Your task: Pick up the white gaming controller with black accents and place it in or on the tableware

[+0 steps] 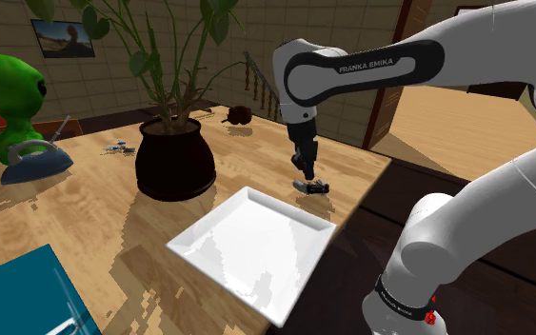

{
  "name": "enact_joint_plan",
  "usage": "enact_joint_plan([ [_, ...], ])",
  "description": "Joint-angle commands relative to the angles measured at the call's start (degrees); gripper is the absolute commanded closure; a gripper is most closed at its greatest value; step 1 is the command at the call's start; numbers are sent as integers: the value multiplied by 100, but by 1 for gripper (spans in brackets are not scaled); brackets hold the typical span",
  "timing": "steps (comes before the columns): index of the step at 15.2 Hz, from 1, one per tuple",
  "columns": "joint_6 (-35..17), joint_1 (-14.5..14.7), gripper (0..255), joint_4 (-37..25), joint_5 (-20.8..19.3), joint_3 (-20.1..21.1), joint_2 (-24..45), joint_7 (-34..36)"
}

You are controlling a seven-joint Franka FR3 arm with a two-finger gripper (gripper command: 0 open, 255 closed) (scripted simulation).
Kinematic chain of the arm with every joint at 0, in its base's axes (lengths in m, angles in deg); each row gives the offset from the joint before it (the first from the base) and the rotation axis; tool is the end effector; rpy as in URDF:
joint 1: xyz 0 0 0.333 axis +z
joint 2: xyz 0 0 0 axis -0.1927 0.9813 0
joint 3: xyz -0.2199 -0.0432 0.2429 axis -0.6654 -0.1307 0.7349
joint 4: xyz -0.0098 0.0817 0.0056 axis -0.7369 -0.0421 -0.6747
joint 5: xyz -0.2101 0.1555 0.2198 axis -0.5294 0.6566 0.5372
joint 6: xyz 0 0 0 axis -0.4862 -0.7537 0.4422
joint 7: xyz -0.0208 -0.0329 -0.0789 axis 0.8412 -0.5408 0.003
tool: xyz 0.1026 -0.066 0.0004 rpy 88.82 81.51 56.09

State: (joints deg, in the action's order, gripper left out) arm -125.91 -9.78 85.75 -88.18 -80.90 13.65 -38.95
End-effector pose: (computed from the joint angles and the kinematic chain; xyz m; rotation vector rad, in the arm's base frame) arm 0.3026 0.0200 0.5122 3.0142 0.2279 -0.4366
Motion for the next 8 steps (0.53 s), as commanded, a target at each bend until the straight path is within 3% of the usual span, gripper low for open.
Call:
enact_joint_plan([
  [1, 7, -2, 255, 9, -4, -3, 2, -2],
  [5, 8, -3, 255, 4, -5, -3, 5, -3],
  [6, 8, -3, 0, 4, -5, -3, 5, -3],
  [8, 499, 14, 0, -688, 489, -73, 718, 109],
])
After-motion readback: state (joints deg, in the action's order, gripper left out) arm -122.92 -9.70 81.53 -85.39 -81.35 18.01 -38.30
